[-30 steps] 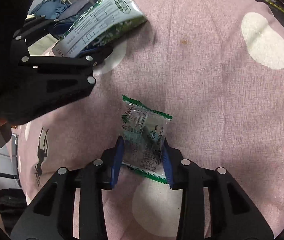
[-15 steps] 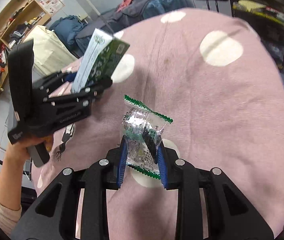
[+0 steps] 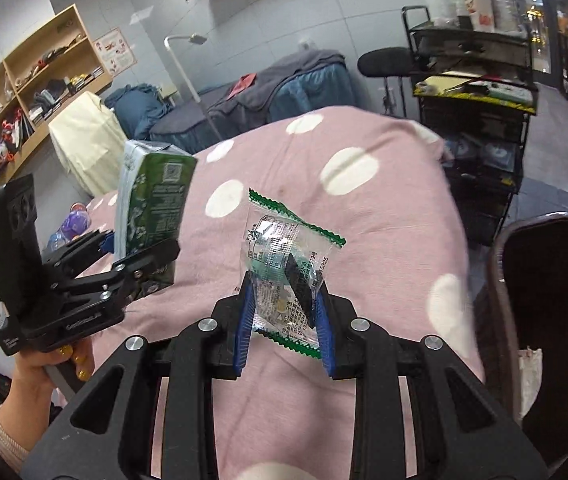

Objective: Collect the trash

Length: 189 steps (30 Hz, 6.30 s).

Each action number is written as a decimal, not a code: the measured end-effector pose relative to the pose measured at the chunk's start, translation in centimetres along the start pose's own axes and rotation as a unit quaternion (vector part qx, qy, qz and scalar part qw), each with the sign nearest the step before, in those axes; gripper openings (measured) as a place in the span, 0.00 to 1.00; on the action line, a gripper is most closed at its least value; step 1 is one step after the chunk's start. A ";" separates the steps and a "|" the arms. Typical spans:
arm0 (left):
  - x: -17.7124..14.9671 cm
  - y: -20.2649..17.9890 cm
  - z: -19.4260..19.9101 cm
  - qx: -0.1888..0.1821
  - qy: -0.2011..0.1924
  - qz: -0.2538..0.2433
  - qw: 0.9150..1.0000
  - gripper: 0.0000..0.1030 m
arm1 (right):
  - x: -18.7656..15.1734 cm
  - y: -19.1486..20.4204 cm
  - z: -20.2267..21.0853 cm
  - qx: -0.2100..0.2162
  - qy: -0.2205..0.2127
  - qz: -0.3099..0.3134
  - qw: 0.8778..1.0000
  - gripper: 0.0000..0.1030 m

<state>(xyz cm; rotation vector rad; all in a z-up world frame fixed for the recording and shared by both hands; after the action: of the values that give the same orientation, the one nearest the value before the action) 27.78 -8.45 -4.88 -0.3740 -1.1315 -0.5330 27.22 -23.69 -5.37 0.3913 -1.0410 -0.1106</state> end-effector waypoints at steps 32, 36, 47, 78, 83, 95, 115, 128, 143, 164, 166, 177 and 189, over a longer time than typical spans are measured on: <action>1.6 -16.7 -1.8 -0.143 -0.019 0.072 0.987 0.55 | -5.3 -22.1 10.3 -0.227 -0.038 -0.101 0.968 0.28; 1.5 -19.3 -2.7 -0.163 -0.009 0.062 0.985 0.55 | -6.7 -23.9 9.5 -0.245 -0.020 -0.113 0.963 0.30; -0.3 -23.3 -5.8 -0.188 0.046 0.075 0.978 0.55 | -9.0 -25.6 10.3 -0.268 -0.020 -0.122 0.956 0.65; -4.1 -29.5 -15.7 -0.169 0.229 0.026 0.958 0.55 | -9.4 -24.9 17.9 -0.329 -0.067 -0.083 0.938 0.80; -4.5 -29.7 -16.5 -0.166 0.247 0.037 0.954 0.55 | -9.6 -24.9 17.9 -0.329 -0.064 -0.082 0.938 0.80; -2.5 -29.2 -14.1 -0.207 0.199 0.092 0.954 0.81 | -9.1 -26.0 19.5 -0.352 -0.084 -0.098 0.927 0.81; 0.5 -15.1 3.3 -0.015 -0.042 0.066 0.997 0.94 | -5.8 -18.3 18.1 -0.286 -0.138 -0.045 0.947 0.94; -1.6 -8.7 13.2 0.138 -0.133 0.092 0.977 0.94 | -6.5 -5.0 17.5 -0.207 -0.187 0.077 0.957 0.94; -4.4 -7.8 21.0 0.250 -0.191 0.104 0.943 0.94 | -8.6 1.9 21.7 -0.181 -0.246 0.142 0.942 0.94; -4.9 -7.7 22.9 0.275 -0.203 0.106 0.934 0.94 | -8.2 3.2 21.8 -0.165 -0.254 0.152 0.941 0.94; -4.9 -7.7 23.0 0.275 -0.205 0.106 0.933 0.94 | -8.3 3.3 21.8 -0.165 -0.254 0.152 0.941 0.94; -5.1 -7.7 23.3 0.276 -0.206 0.107 0.933 0.94 | -8.4 3.3 21.8 -0.165 -0.255 0.152 0.941 0.94; -4.9 -7.9 23.4 0.280 -0.207 0.104 0.932 0.94 | -8.6 3.5 21.9 -0.164 -0.254 0.151 0.941 0.94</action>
<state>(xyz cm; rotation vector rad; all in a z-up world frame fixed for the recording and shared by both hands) 4.11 -1.25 -0.23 -0.1028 -1.5697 0.0777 3.78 -23.81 -1.44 -0.1145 -1.5511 -0.1096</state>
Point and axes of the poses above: each gripper's, at about its wrist camera, not at the fingertips, and z roughly against the way its jaws point, y to its left, x to its top, the point moved 5 cm from there along -z, roughly the way its jaws point, and after that the axes turned 14 degrees about -y, right-handed, at the moved point
